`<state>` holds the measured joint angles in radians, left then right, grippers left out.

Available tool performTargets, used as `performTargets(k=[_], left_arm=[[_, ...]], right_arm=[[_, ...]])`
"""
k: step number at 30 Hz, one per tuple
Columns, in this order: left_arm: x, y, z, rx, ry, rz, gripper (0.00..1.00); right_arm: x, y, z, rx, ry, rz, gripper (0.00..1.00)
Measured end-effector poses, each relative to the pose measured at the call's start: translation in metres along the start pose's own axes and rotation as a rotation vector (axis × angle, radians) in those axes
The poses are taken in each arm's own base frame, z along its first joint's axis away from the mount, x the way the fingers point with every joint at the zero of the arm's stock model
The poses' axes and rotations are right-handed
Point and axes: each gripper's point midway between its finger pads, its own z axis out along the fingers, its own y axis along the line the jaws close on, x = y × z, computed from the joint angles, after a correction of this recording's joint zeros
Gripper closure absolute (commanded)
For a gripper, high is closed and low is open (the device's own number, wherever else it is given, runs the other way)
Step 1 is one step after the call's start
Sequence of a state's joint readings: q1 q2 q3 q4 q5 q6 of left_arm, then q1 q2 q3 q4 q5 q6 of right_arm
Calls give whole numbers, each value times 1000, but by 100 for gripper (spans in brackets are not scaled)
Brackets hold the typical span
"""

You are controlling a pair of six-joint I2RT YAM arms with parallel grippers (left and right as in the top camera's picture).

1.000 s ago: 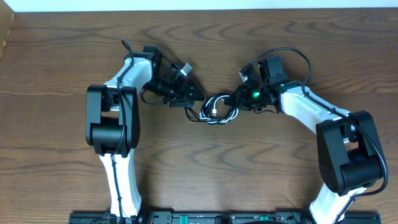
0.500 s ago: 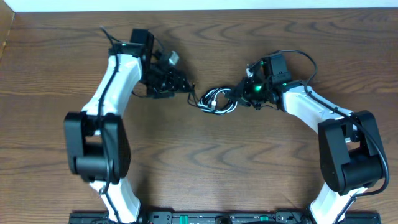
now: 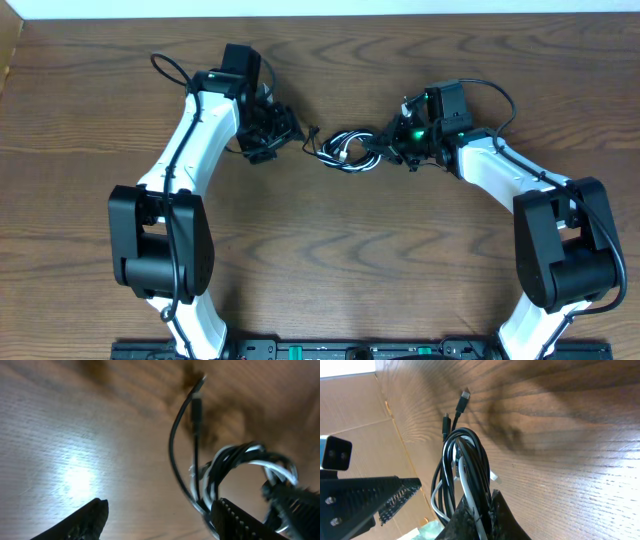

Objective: Untangle cables

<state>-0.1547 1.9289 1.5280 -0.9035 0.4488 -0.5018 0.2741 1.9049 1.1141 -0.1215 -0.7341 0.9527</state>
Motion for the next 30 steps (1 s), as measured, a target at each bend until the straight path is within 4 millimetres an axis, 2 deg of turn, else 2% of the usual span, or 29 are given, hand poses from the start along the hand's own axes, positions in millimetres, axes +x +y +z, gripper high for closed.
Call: performTargets(k=[4,9,14,20,26,30], left_arm=[[-8,-17,4,33,-50,-28,31],[0,-35,11,46,-52,-12,31],[19,-23,16,-37,-7,-47,31],[13,-14,25,-53,-43,-97,24],[-3,-25,28,3,-105,-138,23],[-4,-27,29,10,-113,-159,23]], right_arm=[[1,1,0,-6,8,6,99],[2,1,0,-7,10,6,99],[2,1,0,-8,11,8,99],[2,1,0,-8,11,8,99],[2,2,0,-10,10,6,99],[2,2,0,-11,10,6,99]])
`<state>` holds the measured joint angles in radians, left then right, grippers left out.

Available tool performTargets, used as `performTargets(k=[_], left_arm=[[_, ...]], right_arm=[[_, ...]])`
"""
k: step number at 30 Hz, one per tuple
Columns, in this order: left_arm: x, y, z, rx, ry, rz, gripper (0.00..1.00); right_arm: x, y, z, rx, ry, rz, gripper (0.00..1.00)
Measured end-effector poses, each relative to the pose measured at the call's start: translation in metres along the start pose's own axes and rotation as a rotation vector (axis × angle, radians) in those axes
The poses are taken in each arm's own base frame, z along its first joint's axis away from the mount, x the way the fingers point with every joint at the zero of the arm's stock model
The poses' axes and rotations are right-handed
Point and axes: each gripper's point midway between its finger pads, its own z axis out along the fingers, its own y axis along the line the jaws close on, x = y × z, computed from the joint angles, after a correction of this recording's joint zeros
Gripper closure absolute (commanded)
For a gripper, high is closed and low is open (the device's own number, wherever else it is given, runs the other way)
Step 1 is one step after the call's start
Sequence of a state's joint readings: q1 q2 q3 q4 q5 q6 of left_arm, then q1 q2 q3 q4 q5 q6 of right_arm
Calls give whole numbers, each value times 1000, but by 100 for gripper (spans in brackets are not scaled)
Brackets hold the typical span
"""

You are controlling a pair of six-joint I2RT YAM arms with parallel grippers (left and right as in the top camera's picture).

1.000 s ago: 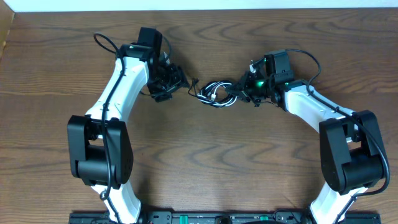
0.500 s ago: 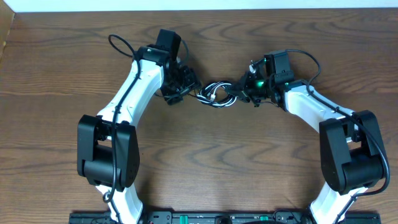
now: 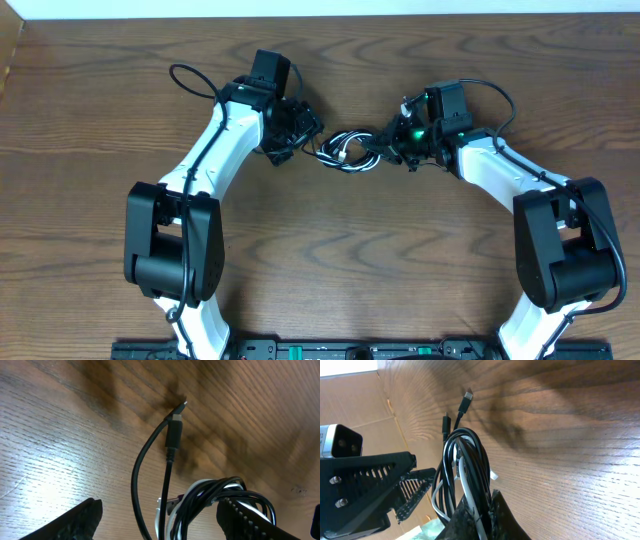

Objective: Untangle cables

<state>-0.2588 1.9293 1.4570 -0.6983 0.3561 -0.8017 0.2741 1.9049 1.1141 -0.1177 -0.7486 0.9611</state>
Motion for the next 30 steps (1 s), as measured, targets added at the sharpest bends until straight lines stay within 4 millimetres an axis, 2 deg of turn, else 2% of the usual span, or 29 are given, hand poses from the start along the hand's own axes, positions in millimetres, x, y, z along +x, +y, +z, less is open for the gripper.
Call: performTargets(k=[8,12,16,25,30], left_arm=[[9,6,18,-13,-12,-14,24],[6,7,25,3,-34,-28,51],[-3,-1,25,38,-75,-16,61],[-13,-2,24,33,-123,-14,60],[-15,0,24,23,-134,-13,44]], right_arm=[[-1,5,0,-21,-2,-17,99],[-1,6,0,-23,1,-17,99],[0,6,0,-25,4,-22,99],[3,9,0,-42,26,-27,99],[5,12,0,-56,37,-32,99]])
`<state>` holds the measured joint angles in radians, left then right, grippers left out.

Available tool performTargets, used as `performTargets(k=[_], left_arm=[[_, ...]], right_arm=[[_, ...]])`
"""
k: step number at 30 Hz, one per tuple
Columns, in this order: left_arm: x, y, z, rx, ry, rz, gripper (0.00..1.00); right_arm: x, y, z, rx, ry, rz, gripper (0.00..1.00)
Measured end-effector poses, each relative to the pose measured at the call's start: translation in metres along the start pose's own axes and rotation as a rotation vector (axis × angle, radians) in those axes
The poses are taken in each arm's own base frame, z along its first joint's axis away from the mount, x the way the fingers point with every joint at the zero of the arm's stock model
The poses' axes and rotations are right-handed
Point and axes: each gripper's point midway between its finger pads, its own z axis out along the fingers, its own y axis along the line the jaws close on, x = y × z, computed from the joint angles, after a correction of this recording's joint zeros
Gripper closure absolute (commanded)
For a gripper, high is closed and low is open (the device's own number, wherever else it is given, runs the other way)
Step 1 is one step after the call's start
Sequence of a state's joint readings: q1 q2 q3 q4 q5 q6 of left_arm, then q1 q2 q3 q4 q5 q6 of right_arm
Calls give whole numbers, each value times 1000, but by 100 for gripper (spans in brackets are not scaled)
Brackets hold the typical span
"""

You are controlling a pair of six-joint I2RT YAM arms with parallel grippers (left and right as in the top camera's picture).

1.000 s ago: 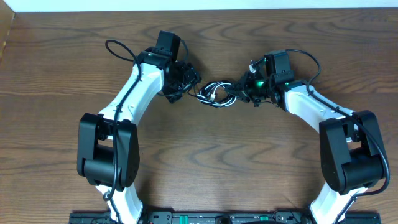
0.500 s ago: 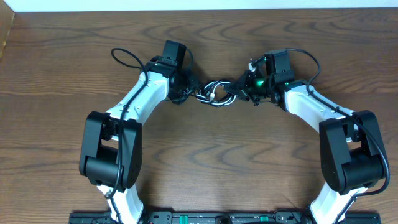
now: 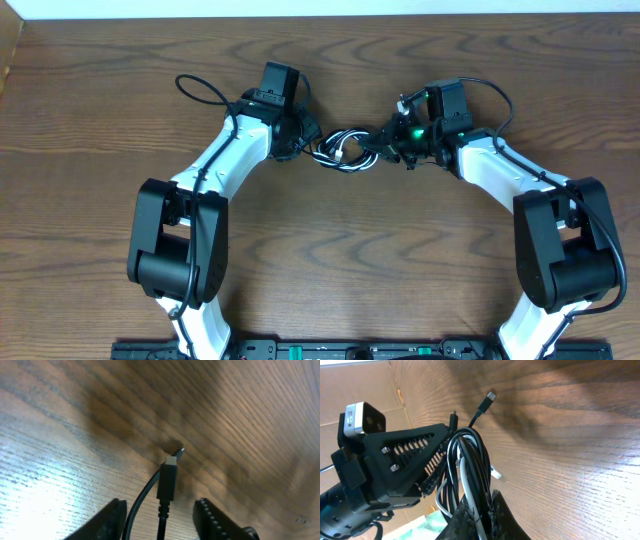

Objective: Untangle cables

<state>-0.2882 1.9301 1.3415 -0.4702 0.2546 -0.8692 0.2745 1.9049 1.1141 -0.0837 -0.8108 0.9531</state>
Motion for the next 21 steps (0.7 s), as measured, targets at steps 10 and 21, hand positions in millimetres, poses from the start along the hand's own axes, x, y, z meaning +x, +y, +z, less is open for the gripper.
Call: performTargets(k=[10,21], left_arm=[[1,2,1,-8,-1,2,37],[-1,4,1,-16,-11,3,92]], right_arm=[[0,6,0,-25,7,-21,99],[2,8,0,-36,18,-37,99]])
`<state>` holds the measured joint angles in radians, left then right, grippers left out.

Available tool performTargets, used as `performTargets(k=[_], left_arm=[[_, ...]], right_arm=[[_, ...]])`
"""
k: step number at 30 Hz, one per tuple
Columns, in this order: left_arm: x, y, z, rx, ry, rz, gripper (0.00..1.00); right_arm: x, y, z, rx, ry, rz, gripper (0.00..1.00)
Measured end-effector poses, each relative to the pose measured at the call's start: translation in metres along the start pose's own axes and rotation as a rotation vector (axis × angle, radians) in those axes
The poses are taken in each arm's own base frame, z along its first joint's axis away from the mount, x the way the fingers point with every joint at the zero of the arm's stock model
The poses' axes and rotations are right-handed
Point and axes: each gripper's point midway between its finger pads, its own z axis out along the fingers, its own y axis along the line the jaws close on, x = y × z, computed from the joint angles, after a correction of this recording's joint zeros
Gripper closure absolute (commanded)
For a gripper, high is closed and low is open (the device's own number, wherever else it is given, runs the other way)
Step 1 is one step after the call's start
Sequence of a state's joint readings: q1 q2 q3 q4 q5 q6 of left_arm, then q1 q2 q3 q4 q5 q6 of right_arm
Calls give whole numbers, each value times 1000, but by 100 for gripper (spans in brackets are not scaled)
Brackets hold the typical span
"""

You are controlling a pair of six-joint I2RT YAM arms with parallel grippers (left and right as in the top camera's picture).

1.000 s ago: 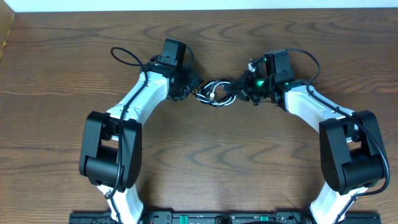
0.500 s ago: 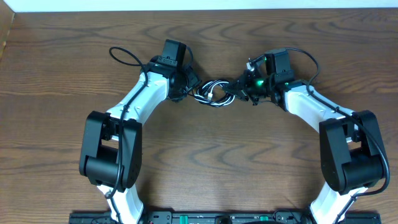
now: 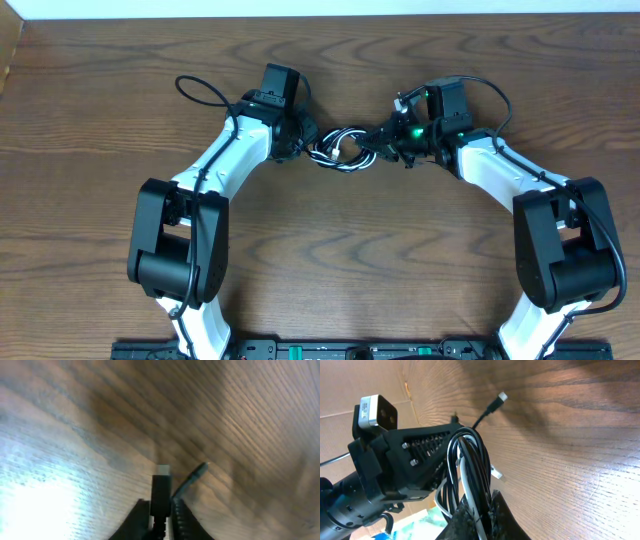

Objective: Untangle cables

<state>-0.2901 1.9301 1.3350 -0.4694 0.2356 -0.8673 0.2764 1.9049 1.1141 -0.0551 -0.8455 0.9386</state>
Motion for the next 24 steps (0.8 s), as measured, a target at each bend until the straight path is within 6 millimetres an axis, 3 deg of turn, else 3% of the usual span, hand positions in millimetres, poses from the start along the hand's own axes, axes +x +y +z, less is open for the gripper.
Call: performTargets(k=[10,19,24], left_arm=[[-8,-2,0,-3,-44,125,92],[-4,-6,0,21,-19,180,93],[-6,-15,-14,52,-38,200,92]], right_arm=[[0,-1,0,5,-1,-12,99],[0,-2,0,7,-1,-12,99],[-1,-3,0,12,-7,-15,99]])
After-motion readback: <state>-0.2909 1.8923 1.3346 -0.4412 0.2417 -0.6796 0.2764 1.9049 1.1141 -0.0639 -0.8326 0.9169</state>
